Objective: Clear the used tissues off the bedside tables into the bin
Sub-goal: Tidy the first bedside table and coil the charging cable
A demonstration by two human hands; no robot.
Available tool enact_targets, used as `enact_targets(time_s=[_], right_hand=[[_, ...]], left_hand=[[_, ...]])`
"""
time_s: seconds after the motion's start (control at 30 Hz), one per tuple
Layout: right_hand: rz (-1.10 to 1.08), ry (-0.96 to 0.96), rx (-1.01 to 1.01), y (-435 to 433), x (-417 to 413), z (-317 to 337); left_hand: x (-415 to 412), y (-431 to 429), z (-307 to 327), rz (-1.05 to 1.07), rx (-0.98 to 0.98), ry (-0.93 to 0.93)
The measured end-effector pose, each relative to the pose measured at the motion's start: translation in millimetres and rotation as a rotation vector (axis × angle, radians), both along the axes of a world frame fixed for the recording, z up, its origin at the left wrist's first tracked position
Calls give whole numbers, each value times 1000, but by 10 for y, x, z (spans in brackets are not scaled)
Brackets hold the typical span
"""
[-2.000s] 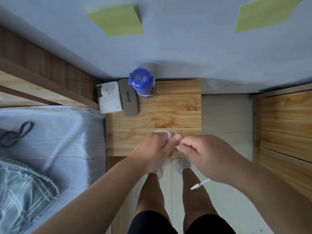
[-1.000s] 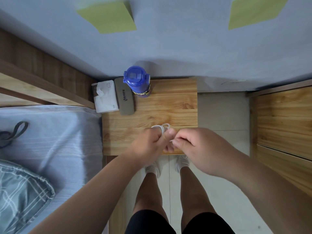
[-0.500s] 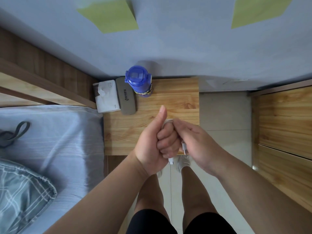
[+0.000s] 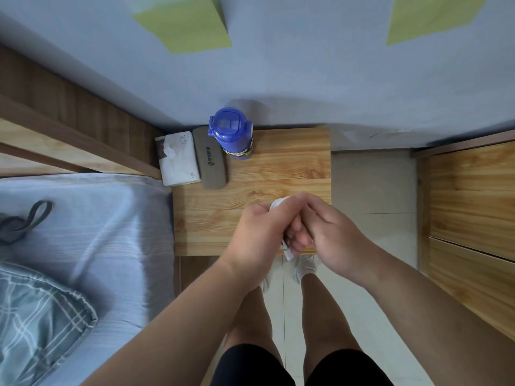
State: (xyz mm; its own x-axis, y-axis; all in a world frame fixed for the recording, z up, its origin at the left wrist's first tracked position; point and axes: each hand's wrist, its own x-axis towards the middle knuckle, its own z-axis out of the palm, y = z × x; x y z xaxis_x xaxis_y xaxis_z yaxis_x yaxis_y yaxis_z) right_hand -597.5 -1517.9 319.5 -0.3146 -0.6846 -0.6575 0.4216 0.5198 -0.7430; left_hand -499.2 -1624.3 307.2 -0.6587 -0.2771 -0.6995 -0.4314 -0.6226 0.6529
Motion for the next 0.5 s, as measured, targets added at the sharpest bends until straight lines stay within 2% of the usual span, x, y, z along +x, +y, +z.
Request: enact_targets(time_s=[0.1,0.17,0.23,0.3,0.37,0.4,0.43,0.5], right_hand=[[66,242,138,49,-43,-10],[75,268,162,98,-60,-35],[40,170,121,145,-70,-45],[-31,-35,36,168,-77,-42],[-103,-244,-31,177,-105,-29],[-109,-286,-50,184,-123,-31],[-84,-267,-51,196,-146,-47],[33,-91,-9,220,-203,-70]], left_hand=[[23,-52,-32,-54,-330,-115],[54,-75,-67,-135,-416,-140],[72,-49,-90,-175,-417,-124],[88,-24,-99,-167,-396,-105],[103,-15,-108,-134,-323,-61],[113,-14,-116,-105,-272,-42],[118,-9,-126,-71,-219,-32],[132,-5,-148,-14,-109,-16]])
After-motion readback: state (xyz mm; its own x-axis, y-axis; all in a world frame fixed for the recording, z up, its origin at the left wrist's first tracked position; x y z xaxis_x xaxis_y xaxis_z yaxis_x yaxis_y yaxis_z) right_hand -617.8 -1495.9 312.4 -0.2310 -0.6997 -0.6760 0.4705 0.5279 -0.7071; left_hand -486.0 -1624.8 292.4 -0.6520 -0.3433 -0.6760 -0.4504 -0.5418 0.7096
